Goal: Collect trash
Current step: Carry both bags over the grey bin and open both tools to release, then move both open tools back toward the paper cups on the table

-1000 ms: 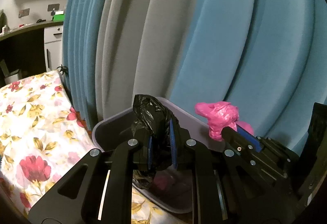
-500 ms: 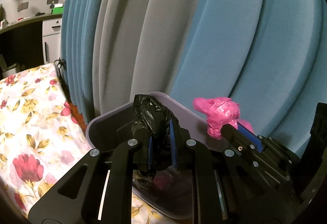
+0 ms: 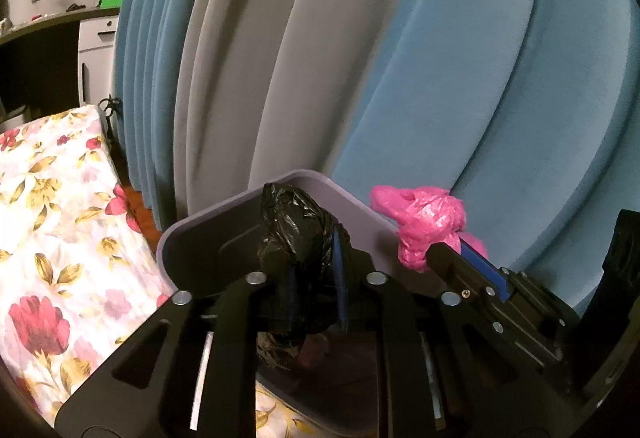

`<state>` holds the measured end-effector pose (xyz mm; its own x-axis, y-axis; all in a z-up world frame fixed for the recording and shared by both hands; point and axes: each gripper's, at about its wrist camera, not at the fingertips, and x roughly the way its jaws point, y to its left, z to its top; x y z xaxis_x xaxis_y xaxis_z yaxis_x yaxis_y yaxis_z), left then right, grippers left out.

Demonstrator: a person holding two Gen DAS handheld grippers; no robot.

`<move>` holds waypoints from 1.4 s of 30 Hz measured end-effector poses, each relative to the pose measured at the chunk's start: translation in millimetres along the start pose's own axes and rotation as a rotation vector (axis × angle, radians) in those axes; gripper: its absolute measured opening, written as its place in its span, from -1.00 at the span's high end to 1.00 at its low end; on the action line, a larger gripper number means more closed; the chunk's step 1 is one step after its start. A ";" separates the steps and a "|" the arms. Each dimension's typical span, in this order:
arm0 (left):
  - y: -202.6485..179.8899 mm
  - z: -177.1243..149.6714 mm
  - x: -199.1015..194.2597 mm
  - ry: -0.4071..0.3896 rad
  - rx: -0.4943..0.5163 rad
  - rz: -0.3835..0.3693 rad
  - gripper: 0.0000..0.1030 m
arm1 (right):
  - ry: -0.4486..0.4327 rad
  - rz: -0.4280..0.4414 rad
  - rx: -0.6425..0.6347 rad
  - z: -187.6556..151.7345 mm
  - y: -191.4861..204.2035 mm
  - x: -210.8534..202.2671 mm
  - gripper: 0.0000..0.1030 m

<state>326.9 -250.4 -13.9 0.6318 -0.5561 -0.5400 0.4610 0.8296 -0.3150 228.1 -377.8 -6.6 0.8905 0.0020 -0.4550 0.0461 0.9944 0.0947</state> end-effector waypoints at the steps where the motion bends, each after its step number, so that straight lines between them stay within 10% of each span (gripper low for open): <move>1: 0.3 0.1 -0.1 -0.004 0.002 0.029 0.40 | 0.001 -0.001 0.000 0.3 0.0 0.4 0.71; 3: 1.6 -0.7 -3.4 -0.020 0.000 0.051 -0.25 | 0.005 0.001 0.003 0.3 0.4 1.1 0.58; 8: 13.7 -0.8 -30.9 -0.163 -0.052 0.174 -0.89 | -0.001 0.001 0.013 -0.2 1.4 -1.0 0.16; 29: 20.7 -41.4 -134.0 -0.228 -0.034 0.348 -0.89 | -0.074 -0.030 0.010 -2.0 24.2 -54.9 -0.66; 42: 62.4 -111.0 -252.8 -0.260 -0.070 0.512 -0.89 | -0.085 0.085 -0.036 -25.4 97.9 -102.2 -0.70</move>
<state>126.7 -52.5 16.3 0.8999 -0.0701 -0.4303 0.0200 0.9926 -0.1198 130.1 -278.0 26.7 0.9256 0.0792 -0.3702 -0.0461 0.9942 0.0974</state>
